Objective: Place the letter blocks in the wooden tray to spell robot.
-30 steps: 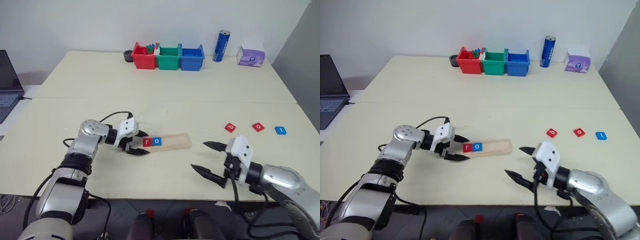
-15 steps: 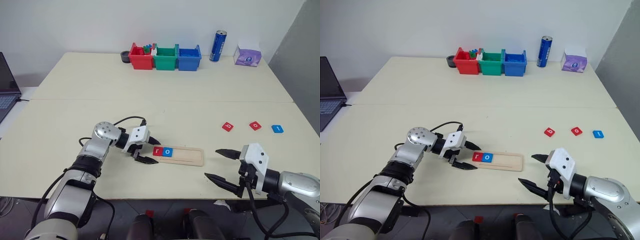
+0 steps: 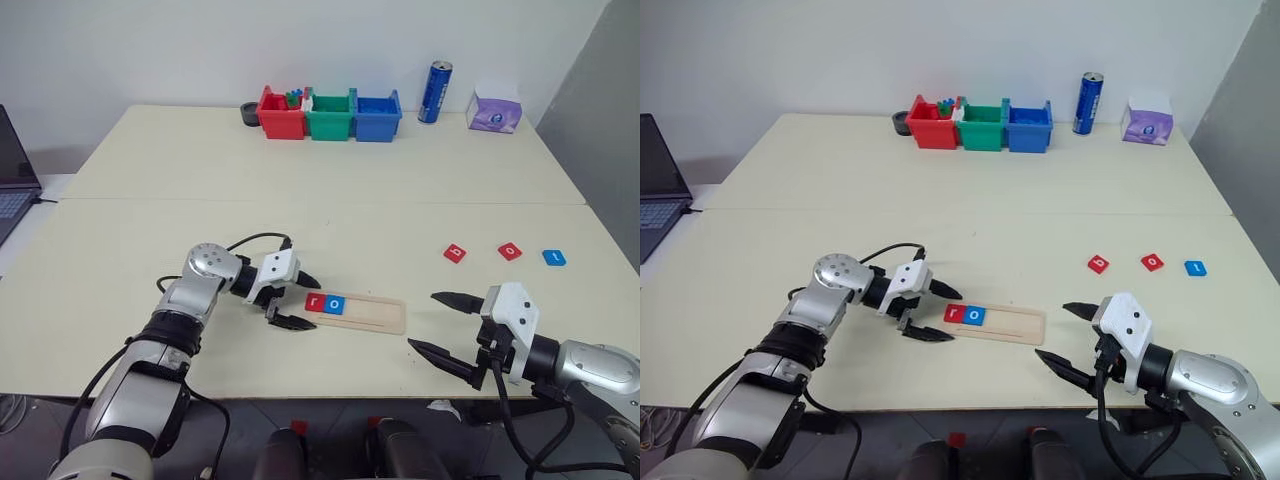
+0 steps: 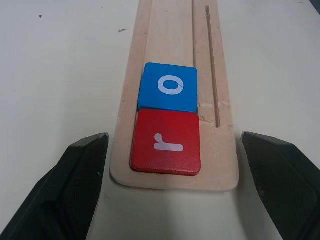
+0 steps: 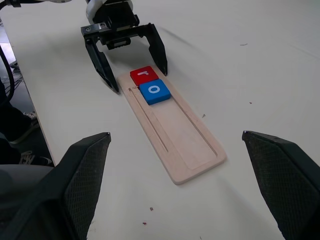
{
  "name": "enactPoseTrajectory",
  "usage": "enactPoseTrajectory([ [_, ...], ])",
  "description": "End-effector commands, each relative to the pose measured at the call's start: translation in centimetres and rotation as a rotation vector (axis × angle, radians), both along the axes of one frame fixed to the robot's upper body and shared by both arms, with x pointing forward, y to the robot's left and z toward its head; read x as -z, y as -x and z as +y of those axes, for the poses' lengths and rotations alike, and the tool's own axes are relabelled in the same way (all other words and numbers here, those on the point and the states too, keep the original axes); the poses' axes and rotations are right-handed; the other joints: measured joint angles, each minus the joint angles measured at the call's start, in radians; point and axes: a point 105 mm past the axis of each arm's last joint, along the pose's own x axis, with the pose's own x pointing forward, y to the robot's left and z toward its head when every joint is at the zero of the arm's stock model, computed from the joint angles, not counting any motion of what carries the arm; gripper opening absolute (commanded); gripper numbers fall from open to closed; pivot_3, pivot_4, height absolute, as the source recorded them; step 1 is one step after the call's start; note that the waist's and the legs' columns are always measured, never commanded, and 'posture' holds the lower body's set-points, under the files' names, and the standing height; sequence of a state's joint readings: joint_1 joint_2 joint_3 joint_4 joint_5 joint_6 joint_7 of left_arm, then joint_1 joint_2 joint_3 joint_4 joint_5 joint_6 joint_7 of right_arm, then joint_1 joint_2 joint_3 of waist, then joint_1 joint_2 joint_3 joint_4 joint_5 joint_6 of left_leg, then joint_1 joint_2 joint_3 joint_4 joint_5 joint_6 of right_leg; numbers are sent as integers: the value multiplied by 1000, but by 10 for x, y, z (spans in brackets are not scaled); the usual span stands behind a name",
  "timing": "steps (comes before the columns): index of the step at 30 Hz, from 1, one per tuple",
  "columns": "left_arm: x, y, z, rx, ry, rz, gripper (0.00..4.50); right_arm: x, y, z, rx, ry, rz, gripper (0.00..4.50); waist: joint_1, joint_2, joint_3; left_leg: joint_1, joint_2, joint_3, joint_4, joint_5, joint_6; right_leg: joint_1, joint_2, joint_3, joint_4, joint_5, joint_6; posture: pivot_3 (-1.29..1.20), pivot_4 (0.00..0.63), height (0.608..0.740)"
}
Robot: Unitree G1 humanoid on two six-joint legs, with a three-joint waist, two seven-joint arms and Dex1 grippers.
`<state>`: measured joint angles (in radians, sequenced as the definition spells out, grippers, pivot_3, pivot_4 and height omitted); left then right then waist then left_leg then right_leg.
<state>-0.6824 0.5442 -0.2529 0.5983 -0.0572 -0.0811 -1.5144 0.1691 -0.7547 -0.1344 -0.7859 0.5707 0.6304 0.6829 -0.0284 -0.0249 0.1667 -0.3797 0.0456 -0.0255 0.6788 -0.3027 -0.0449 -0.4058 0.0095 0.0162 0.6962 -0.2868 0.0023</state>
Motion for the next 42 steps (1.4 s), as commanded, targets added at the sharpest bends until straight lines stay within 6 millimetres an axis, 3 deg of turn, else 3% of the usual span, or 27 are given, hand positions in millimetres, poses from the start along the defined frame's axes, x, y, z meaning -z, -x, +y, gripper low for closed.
enactPoseTrajectory([
  [1, -9, 1, 8, -30, 22, -15, 4456, -9, -2, -3, -7, 3, -44, 4500, -1, 0, 0, 0, 0, 0, 0, 0, 0, 0, 0, 0, 0, 0, 0, 0, 150, 740],
  [9, -27, 4, 27, -105, 58, -30, 4456, -19, -14, -29, 90, -18, -53, 4500, 1, 0, 0, 0, 0, 0, 0, 0, 0, 0, 0, 0, 0, 0, 0, 0, 150, 740],
  [15, -41, 8, 30, -159, 115, -51, 4456, -16, -45, -50, 277, 22, -86, 4500, 0, 0, 0, 0, 0, 0, 0, 0, 0, 0, 0, 0, 0, 0, 0, 0, 150, 740],
  [23, -65, 13, 3, -142, 199, -100, 4456, -4, -94, -57, 428, 35, -90, 4500, 0, 1, 1, -1, 0, 1, 0, 0, 0, -1, -1, 1, 0, 0, 0, 0, 150, 740],
  [30, -80, 1, -30, -209, 256, -189, 4456, 8, -130, -71, 493, 67, -48, 4500, 3, 1, 1, -1, 0, 1, 0, 0, 0, -1, -1, 1, 0, 0, -1, 0, 150, 740],
  [36, -88, -8, -51, -249, 274, -236, 4456, 6, -153, -79, 512, 64, -10, 4500, 0, 1, 1, -1, 0, 1, 0, 0, 0, -1, -1, 1, 0, 0, -1, 0, 150, 740],
  [42, -91, -7, -64, -217, 292, -237, 4456, 13, -159, -75, 417, 61, 89, 4500, 0, 2, 1, -1, 0, 1, -1, 0, 0, -1, -1, 1, 0, 0, -1, 0, 150, 740],
])
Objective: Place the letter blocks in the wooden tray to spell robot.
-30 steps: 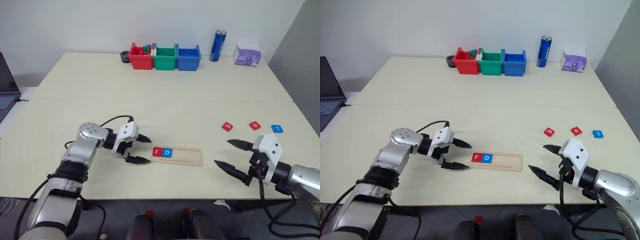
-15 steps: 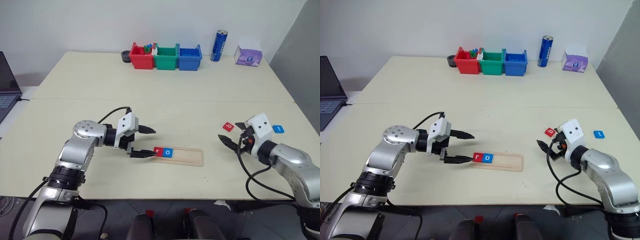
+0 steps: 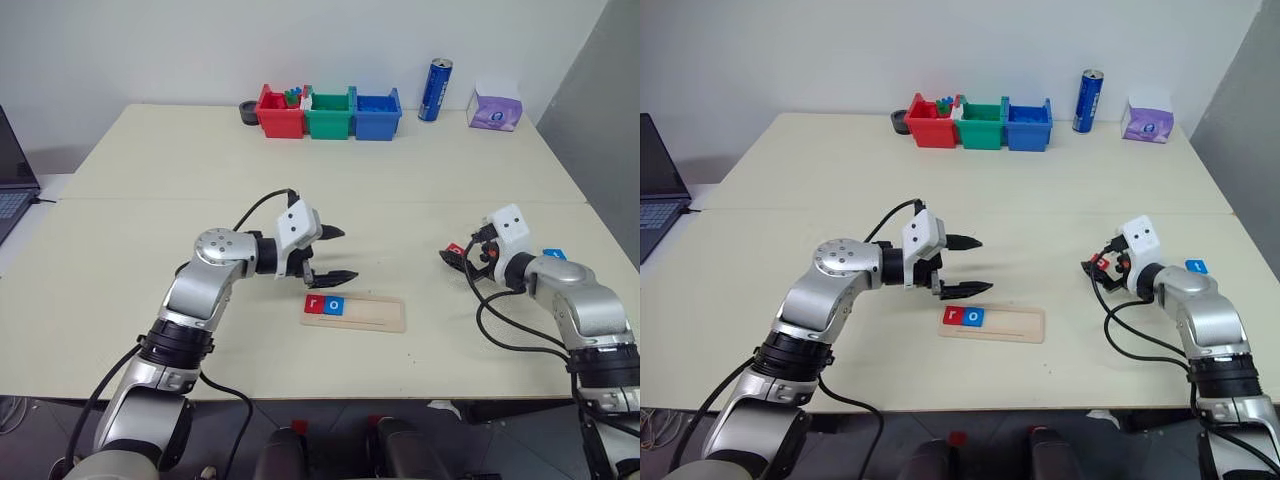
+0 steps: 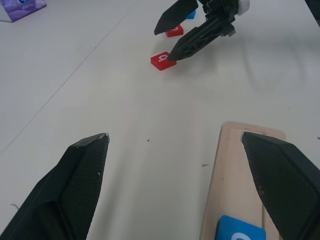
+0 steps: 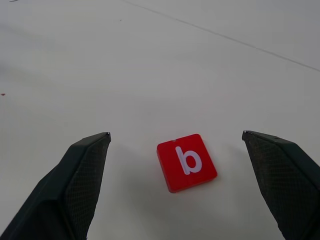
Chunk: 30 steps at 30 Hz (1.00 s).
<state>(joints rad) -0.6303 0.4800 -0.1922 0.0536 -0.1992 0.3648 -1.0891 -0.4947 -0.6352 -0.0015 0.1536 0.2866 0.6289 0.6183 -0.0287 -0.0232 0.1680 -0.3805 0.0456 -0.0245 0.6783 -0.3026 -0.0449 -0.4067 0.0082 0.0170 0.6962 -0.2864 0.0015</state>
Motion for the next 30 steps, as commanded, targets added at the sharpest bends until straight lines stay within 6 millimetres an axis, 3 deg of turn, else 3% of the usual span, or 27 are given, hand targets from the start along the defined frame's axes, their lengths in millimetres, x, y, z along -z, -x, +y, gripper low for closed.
enactPoseTrajectory([
  [1, -16, 2, -11, 40, 12, -63, 4456, -7, -3, 1, -59, 8, 12, 4500, 1, 0, 0, 0, 0, 0, 0, 0, 0, 0, 0, 0, 0, 0, 0, 0, 150, 740],
  [15, -17, 5, -23, 77, 41, -54, 4456, 14, -10, -10, -39, 48, 100, 4500, 1, 1, 0, 0, 0, 0, 0, 0, 0, 0, -1, 0, 0, 0, 0, 0, 150, 740],
  [18, -17, 5, -24, 81, 40, -54, 4500, 18, -9, -11, -25, 56, 107, 3879, 1, 1, 0, 0, 0, 0, 0, 0, 0, 0, -1, 0, 0, 0, 0, 0, 150, 740],
  [25, -16, 5, -24, 89, 31, -52, 4500, 26, -10, -16, 66, 57, 100, 1441, 1, 1, 0, 0, 0, 0, 0, 0, 0, 0, -1, 0, 1, 0, 0, 0, 150, 740],
  [30, -13, 11, -20, 114, 26, -34, 4500, 15, 1, -17, 154, 64, 16, 1456, 2, 1, 0, 0, 0, 0, 1, 0, 0, 0, -1, 0, 1, 0, 0, 0, 150, 740],
])
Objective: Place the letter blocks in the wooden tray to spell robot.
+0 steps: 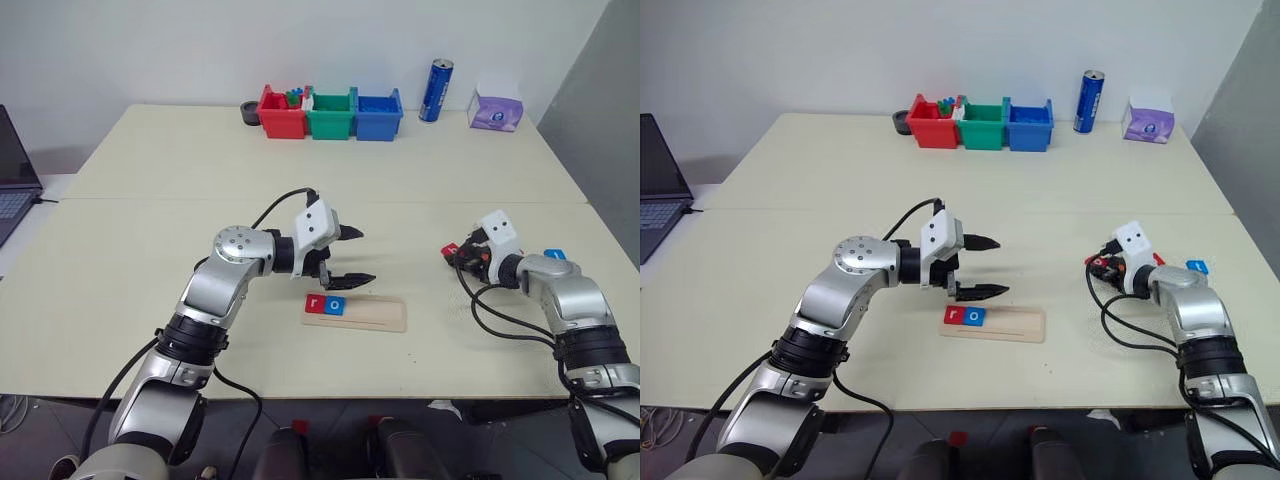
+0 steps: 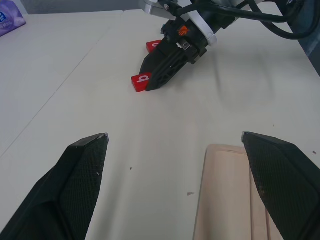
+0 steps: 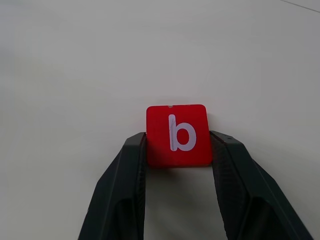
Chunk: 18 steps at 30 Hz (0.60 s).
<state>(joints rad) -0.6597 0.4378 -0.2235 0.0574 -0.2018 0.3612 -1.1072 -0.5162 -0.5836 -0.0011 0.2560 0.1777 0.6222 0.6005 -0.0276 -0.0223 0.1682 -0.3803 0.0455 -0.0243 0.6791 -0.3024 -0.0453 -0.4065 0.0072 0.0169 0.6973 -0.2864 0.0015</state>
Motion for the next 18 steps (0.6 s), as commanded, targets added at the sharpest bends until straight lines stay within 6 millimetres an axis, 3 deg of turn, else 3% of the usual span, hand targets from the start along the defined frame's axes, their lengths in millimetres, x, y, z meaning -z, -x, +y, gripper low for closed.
enactPoseTrajectory([
  [1, -9, 9, -1, 50, 15, -27, 4500, -11, 14, -9, 107, 18, -67, 1456, 3, 0, 0, 0, 0, 0, 0, 0, 0, 0, 0, 0, 0, 0, 0, 0, 150, 740],
  [4, -9, 16, -1, 73, 31, -9, 4500, -19, 39, -2, 182, -9, -119, 1456, 9, 1, 0, -1, 0, -1, -1, 0, 0, 0, 0, -1, -1, 0, 0, 0, 150, 740],
  [9, -10, 24, -6, 116, 60, 2, 4500, -21, 86, 27, 332, -102, -147, 1456, 10, 2, 0, -2, 1, -1, -1, 0, 0, -2, 0, 0, 0, 0, 0, 0, 150, 740],
  [14, -12, 31, -12, 176, 87, 10, 4500, -17, 115, 61, 426, -155, -136, 1456, 0, 2, 0, 0, 0, -1, -1, 0, 0, -1, 1, 0, 1, -1, 2, 0, 150, 740],
  [18, -10, 36, -15, 231, 69, -14, 4500, -9, 124, 65, 522, -172, -114, 1456, -1, 3, 0, 0, 0, -1, -1, 0, 0, -1, 1, 0, 0, -3, 5, 0, 150, 740],
])
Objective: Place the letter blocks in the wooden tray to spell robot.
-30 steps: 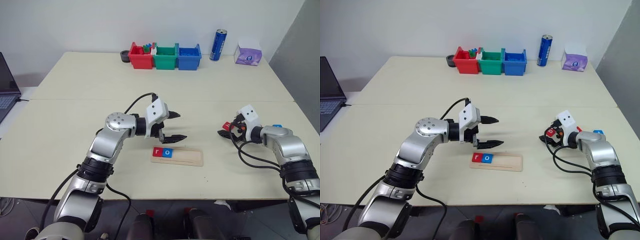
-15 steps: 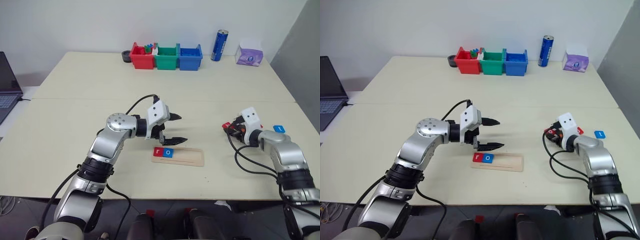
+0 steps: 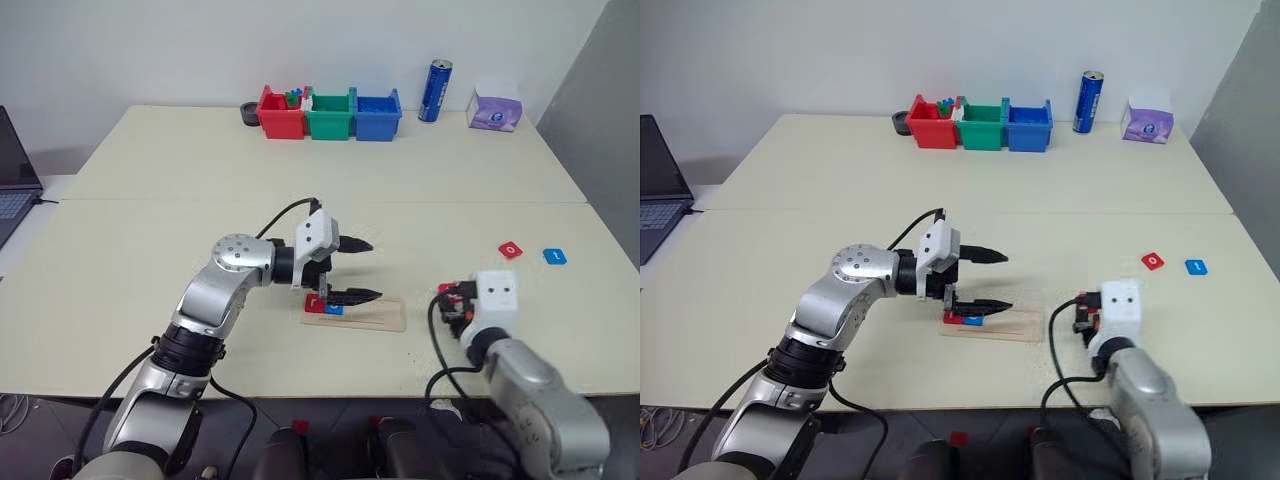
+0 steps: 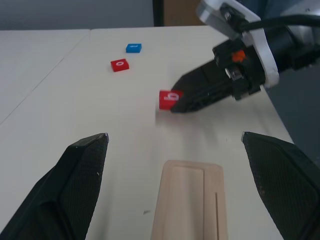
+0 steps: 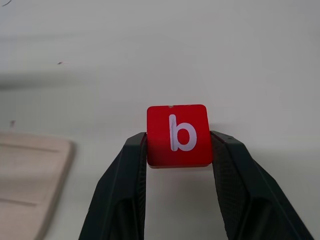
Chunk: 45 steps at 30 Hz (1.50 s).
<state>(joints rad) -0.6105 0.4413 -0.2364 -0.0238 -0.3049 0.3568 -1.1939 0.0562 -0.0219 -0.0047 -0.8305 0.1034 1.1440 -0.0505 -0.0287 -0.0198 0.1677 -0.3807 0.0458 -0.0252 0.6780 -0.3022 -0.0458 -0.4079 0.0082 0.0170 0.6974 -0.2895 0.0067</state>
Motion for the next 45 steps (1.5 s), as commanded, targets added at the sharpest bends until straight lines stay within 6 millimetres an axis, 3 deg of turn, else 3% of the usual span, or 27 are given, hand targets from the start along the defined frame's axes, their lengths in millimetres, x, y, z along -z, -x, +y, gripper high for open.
enactPoseTrajectory([
  [1, -9, 8, -6, 76, 11, -66, 4500, -8, 7, -7, 99, 22, -38, 1456, 0, 0, 0, 0, 0, 0, 0, 0, 0, 0, 0, 0, 0, 0, 0, 0, 150, 740],
  [8, -5, 15, -11, 134, -11, -83, 4500, 9, 7, -3, 178, -35, 4, 1456, -1, 0, 0, -1, 0, 0, 0, 0, 0, 0, 0, 0, -1, 0, 0, 0, 150, 740],
  [12, -3, 17, -12, 145, -12, -99, 4500, 14, 6, -3, 190, -59, 12, 2871, -1, 0, 0, 0, 0, 0, 0, 0, 0, 0, 0, 0, -1, 0, 0, 0, 150, 740],
  [16, -2, 18, -10, 135, -8, -93, 4500, 0, 3, -4, 171, -52, -48, 4293, -1, 0, 0, -1, 0, 0, -1, 0, 0, 0, 0, 0, -1, 0, 0, 0, 150, 740],
  [17, -1, 17, -10, 130, -9, -94, 4500, -6, 1, -5, 165, -47, -69, 4478, -1, 0, 0, -1, 0, 0, -1, 0, 0, 0, 0, 0, -1, 0, 0, 0, 150, 740],
  [23, 2, 13, -4, 87, -23, -76, 4500, -49, -9, 4, -8, -44, -238, 4478, -2, 0, 0, -1, 0, 0, -1, 0, 0, 0, 0, 0, -1, 0, 0, 0, 150, 740],
  [26, 6, 8, 0, 42, -52, -60, 4500, -60, -13, 12, -272, 14, -251, 4478, -2, 0, 0, -1, 0, 0, -1, 0, 0, 0, 1, 1, -2, 0, 0, 0, 150, 740],
  [30, 8, 9, 0, 42, -67, -29, 4500, -65, -10, -2, -572, 146, -207, 4478, 2, 0, 1, -1, -1, -1, -1, -1, 1, 1, 0, -1, -5, 0, 0, 0, 150, 740],
  [35, 4, 9, -5, 45, -44, -64, 4500, -51, -3, -27, -801, 240, -28, 4478, 2, 0, 1, -2, -1, 0, -2, -1, 2, 2, 1, 0, -8, 3, -5, 0, 150, 740],
  [39, 2, 12, -8, 63, -27, -77, 4500, -27, 1, -37, -931, 321, 115, 4478, 1, -1, 1, -2, -1, -1, -2, -1, 3, 2, 1, 0, -9, 3, -5, 0, 150, 740],
  [45, 0, 15, -10, 81, -19, -89, 4500, -10, -13, -45, -1013, 408, 172, 4478, -1, -1, 1, -1, -1, 0, -1, -1, 2, 2, 1, 0, -8, 3, -4, 0, 150, 740],
])
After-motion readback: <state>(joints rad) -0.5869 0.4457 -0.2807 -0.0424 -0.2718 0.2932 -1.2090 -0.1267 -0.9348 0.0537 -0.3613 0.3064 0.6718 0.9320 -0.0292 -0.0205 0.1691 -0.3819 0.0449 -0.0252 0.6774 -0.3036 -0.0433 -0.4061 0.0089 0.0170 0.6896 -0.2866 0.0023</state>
